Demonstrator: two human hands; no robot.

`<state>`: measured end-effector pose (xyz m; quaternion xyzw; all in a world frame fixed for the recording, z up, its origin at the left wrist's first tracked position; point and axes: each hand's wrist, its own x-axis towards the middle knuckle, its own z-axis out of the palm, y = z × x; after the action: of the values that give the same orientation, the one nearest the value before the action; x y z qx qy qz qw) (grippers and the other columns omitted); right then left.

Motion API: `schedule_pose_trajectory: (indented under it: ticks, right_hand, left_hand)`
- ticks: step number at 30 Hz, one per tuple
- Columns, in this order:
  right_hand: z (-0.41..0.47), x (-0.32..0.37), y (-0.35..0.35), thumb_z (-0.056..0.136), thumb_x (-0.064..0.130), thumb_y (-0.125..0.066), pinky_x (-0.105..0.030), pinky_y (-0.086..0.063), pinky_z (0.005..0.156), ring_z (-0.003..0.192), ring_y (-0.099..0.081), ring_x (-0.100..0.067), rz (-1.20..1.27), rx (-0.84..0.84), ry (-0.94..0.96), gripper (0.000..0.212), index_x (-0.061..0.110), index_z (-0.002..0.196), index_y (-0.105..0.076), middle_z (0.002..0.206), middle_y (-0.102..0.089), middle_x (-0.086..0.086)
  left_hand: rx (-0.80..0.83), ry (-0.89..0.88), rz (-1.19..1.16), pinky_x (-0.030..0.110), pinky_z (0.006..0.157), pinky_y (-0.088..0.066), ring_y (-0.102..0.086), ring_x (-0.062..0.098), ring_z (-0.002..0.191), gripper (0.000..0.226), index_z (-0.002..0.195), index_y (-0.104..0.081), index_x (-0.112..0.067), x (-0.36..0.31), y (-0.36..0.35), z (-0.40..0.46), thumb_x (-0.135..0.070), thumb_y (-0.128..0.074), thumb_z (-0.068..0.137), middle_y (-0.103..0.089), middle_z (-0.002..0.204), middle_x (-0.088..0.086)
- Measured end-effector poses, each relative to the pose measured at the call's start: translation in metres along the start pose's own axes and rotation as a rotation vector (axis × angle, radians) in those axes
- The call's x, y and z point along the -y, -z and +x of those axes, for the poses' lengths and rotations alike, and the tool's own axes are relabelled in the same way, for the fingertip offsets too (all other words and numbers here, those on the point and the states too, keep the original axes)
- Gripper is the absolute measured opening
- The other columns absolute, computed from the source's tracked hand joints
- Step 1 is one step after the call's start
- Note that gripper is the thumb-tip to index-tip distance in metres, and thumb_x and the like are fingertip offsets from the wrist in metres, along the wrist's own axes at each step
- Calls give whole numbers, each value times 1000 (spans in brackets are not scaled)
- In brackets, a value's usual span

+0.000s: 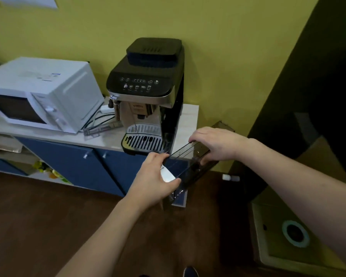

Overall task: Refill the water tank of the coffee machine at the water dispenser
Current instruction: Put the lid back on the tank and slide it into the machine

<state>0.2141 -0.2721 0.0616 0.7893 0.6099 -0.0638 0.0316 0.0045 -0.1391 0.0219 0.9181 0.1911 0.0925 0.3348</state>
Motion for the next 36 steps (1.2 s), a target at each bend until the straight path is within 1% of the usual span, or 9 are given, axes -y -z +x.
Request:
schedule_pose_trajectory:
  ticks: [4,6,10,16,22,26,29,34,36]
  right_hand:
    - [58,-28,20,73,42,-81,-30,-41,100,123,-50,-17,-97,35,25,70,20,132,-49,130,-55,3]
    - [81,-44,28,74,36,-80,-31,-42,98,119,-53,-19,-108,41,36,64,19,128,-51,128,-57,1]
    - [122,-76,38,77,29,-79,-29,-40,98,120,-53,-20,-184,70,51,59,21,128,-51,129,-57,1]
    - [167,-133,26,77,29,-78,-40,-45,103,123,-53,-25,-291,139,119,61,21,131,-49,131,-57,-2]
    - [204,-174,8,81,19,-74,-38,-31,115,136,-43,-28,-349,182,174,64,16,139,-46,141,-52,-6]
    - [221,-187,-3,85,12,-68,-36,-25,120,142,-35,-29,-360,207,188,67,13,145,-39,150,-43,-9]
    - [231,-194,-7,86,10,-67,-38,-21,121,146,-29,-28,-335,195,209,71,14,149,-35,156,-36,-9]
    - [229,-199,-8,90,11,-63,-32,-11,123,151,-18,-21,-281,179,208,73,19,154,-28,162,-28,-4]
    - [225,-197,-11,93,9,-58,-31,-8,123,152,-11,-20,-269,185,165,75,23,156,-20,165,-18,-2]
  left_hand:
    - [-118,43,-63,27,92,-40,-40,10,114,74,135,-44,-20,6,-2,46,-42,-76,73,-36,117,-11]
    - [-154,62,-79,27,90,-39,-39,11,114,73,135,-43,-21,7,-6,70,-42,-75,73,-35,115,-10]
    - [-216,113,-128,30,96,-42,-36,8,114,75,136,-41,-22,5,-21,114,-47,-75,74,-35,117,-11]
    - [-248,210,-161,32,101,-41,-37,9,117,74,138,-40,-20,-3,-51,168,-46,-71,77,-37,121,-9]
    - [-247,288,-166,29,101,-37,-34,10,120,79,144,-35,-18,-3,-82,208,-46,-68,78,-35,127,-7]
    - [-282,348,-165,32,102,-39,-35,12,121,77,143,-37,-16,4,-97,227,-45,-69,79,-38,127,-4]
    - [-323,383,-150,34,101,-38,-35,14,121,77,142,-39,-14,6,-102,238,-45,-70,79,-40,128,-2]
    - [-305,391,-135,32,99,-37,-34,13,121,79,144,-36,-15,4,-104,241,-46,-69,80,-39,132,-1]
    - [-275,388,-121,33,100,-39,-33,14,123,82,146,-32,-15,4,-103,240,-49,-68,80,-37,135,-1]
